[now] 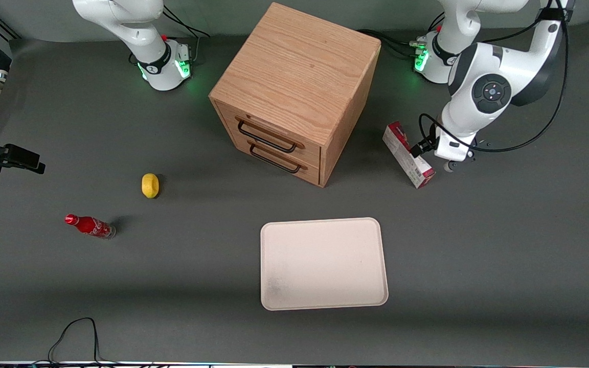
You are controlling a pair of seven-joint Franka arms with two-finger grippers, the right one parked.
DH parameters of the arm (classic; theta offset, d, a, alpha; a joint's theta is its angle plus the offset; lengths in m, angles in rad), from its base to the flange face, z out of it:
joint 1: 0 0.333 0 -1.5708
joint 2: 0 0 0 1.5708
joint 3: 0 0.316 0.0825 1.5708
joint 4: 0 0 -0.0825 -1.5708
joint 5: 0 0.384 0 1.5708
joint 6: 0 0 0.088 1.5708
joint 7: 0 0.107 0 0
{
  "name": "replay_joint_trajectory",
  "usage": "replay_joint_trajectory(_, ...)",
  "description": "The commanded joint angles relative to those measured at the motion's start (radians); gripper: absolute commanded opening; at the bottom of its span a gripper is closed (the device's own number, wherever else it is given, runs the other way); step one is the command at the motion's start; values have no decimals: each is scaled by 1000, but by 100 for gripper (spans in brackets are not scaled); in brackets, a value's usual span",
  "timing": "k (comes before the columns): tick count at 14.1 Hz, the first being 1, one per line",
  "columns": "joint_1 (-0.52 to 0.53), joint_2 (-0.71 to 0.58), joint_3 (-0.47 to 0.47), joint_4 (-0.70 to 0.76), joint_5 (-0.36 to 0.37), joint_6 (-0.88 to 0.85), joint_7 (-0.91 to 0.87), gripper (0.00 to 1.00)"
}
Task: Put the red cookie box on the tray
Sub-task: 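Move the open left gripper over the red cookie box and lower it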
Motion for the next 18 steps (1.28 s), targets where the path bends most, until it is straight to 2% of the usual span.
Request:
replay_joint_trajectory(1,-55,-27,8,-100,-8,103,-105,100)
replay_joint_trajectory(8,-112,20,0,-285,-8,422,-171,100)
replay_joint_trajectory(14,-136,47,0,-290,1,444,-185,100)
replay_joint_trajectory(15,-136,48,0,-290,1,444,-181,95)
replay_joint_trajectory(16,-134,47,0,-290,3,442,-173,41)
replay_joint_trajectory(17,-129,45,0,-287,3,438,-174,0)
replay_joint_trajectory(18,-126,45,2,-285,3,436,-173,0)
